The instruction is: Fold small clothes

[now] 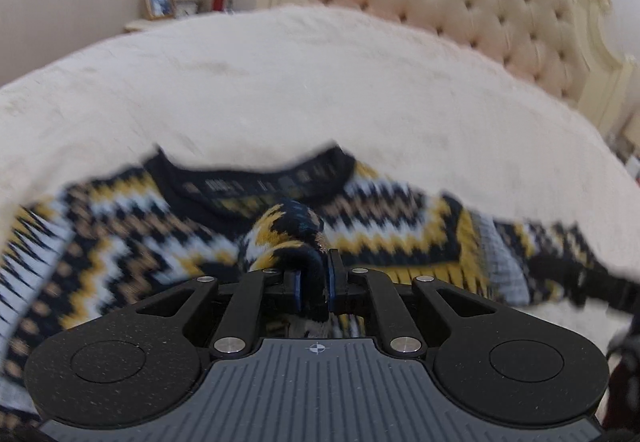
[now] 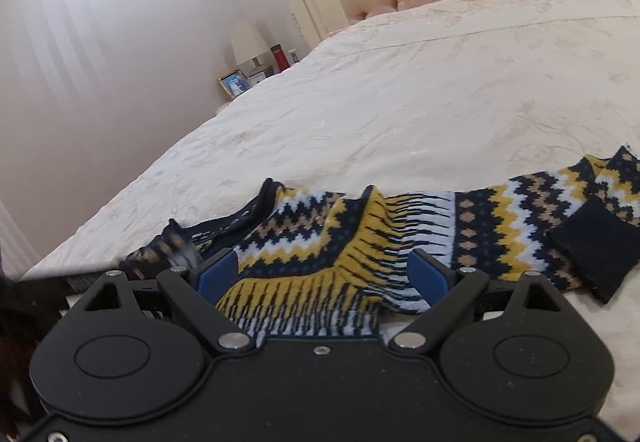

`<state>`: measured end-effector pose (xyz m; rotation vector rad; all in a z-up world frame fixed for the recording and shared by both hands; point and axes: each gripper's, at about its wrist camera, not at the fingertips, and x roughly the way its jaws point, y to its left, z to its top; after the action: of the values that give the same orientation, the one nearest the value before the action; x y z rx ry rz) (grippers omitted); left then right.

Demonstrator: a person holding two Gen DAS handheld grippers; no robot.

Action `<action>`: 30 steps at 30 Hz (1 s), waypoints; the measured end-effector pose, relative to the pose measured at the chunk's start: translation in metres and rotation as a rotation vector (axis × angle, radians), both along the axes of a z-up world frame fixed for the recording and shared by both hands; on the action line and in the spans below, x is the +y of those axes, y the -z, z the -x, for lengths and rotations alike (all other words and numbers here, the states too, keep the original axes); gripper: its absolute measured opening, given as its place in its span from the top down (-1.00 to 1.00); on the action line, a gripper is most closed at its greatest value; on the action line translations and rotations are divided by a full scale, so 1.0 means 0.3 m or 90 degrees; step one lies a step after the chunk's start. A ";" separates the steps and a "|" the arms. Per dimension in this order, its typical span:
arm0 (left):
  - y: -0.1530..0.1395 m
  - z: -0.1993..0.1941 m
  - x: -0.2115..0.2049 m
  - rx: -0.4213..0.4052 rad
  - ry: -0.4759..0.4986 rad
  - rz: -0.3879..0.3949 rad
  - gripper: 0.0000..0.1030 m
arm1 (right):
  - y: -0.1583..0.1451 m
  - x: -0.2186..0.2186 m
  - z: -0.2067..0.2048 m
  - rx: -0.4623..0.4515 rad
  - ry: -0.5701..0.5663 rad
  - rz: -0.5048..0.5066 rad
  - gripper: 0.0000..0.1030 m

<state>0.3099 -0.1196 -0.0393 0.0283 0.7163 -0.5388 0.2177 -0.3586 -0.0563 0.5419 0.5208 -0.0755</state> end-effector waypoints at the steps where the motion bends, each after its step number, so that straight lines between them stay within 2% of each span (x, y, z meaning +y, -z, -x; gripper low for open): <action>1: 0.023 0.007 -0.023 0.006 0.009 -0.006 0.54 | 0.003 -0.005 -0.002 0.002 0.003 -0.002 -0.80; 2: 0.043 0.014 -0.036 0.014 0.020 -0.010 0.28 | 0.005 -0.008 -0.001 0.005 0.005 -0.003 -0.80; 3: 0.063 0.020 -0.051 0.024 0.032 -0.012 0.16 | 0.006 -0.011 -0.002 0.006 0.006 -0.004 -0.80; 4: 0.081 0.024 -0.058 0.035 0.045 -0.014 -0.12 | 0.008 -0.013 -0.003 0.008 0.007 -0.004 -0.80; 5: 0.100 0.032 -0.068 0.048 0.058 -0.016 -0.48 | 0.009 -0.014 -0.002 0.008 0.008 -0.003 -0.80; 7: 0.130 0.054 -0.083 0.055 0.082 -0.024 -0.82 | 0.009 -0.013 -0.004 0.010 0.008 0.000 -0.80; 8: 0.139 0.071 -0.089 0.041 0.090 -0.031 -0.91 | 0.009 -0.011 -0.004 0.010 0.007 0.000 -0.80; 10: 0.151 0.110 -0.100 0.008 0.103 -0.055 -0.99 | 0.007 -0.010 -0.003 0.011 0.005 0.002 -0.80; 13: 0.152 0.163 -0.108 -0.023 0.123 -0.088 -0.99 | 0.003 -0.013 0.002 0.009 0.006 0.007 -0.80; 17: 0.127 0.226 -0.084 -0.034 0.155 -0.083 -0.99 | -0.002 -0.013 0.005 0.005 0.009 0.011 -0.80; 23: 0.090 0.307 0.008 -0.083 0.185 -0.117 -0.99 | -0.002 0.001 0.005 0.008 0.001 0.021 -0.80; 26: 0.065 0.299 0.082 -0.114 0.144 -0.128 -0.99 | 0.001 0.024 -0.001 0.009 -0.013 0.038 -0.80; 30: 0.065 0.186 0.199 -0.084 0.020 -0.103 -0.99 | 0.005 0.067 -0.007 0.009 -0.038 0.067 -0.80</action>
<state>0.2540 -0.0598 -0.0588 0.2252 0.6295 -0.5026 0.2197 -0.3384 -0.0579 0.4228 0.5438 -0.0497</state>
